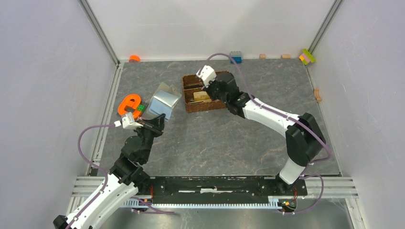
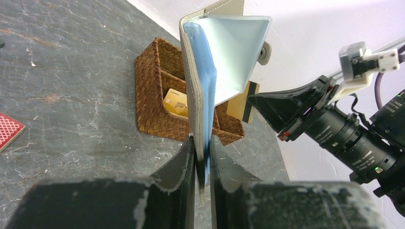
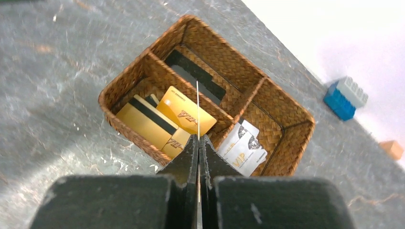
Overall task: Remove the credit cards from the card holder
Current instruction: Place the credit card in the storage box, then remove the credit card from the card holder.
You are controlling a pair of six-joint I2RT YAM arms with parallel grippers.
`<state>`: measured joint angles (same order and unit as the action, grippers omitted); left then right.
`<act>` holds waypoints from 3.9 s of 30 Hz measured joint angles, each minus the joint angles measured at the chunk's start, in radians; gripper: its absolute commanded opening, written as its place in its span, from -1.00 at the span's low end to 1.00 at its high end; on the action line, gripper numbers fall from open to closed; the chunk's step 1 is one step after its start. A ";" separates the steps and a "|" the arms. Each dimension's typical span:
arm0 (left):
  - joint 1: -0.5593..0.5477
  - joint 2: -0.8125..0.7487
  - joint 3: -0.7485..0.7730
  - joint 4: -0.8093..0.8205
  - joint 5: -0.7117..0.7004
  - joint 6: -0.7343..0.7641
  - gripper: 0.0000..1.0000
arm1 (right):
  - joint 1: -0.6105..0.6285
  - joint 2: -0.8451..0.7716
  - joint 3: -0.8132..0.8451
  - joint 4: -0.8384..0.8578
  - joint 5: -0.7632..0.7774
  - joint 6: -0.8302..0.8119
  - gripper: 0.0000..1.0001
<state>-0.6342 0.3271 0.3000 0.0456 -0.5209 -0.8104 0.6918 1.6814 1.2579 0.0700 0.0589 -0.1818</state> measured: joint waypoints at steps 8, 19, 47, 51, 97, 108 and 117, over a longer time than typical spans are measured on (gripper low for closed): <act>0.000 -0.001 -0.002 -0.015 -0.011 -0.017 -0.96 | 0.097 0.069 0.008 -0.021 0.035 -0.284 -1.00; 0.000 -0.033 -0.004 -0.032 -0.014 -0.022 -0.96 | 0.171 0.144 0.034 0.009 0.153 -0.574 -1.00; 0.000 -0.069 -0.013 -0.079 -0.024 -0.105 -0.95 | 0.171 0.360 0.203 -0.011 0.175 -0.887 -0.99; 0.000 -0.072 -0.013 -0.090 -0.024 -0.109 -0.95 | 0.165 0.360 0.204 -0.035 0.158 -0.901 -0.96; 0.000 0.229 -0.038 0.091 0.083 -0.045 -0.96 | 0.159 -0.520 -0.503 0.071 -0.026 0.047 0.96; 0.000 0.726 0.093 0.303 0.450 0.051 -0.95 | 0.158 -0.652 -0.653 0.147 0.105 0.314 0.96; -0.016 0.960 0.266 0.296 0.588 0.048 -0.96 | 0.156 -0.576 -0.714 0.126 0.220 0.396 0.95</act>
<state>-0.6498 1.2873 0.5663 0.3412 0.0673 -0.7628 0.8478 1.1057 0.5442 0.1959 0.2790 0.2146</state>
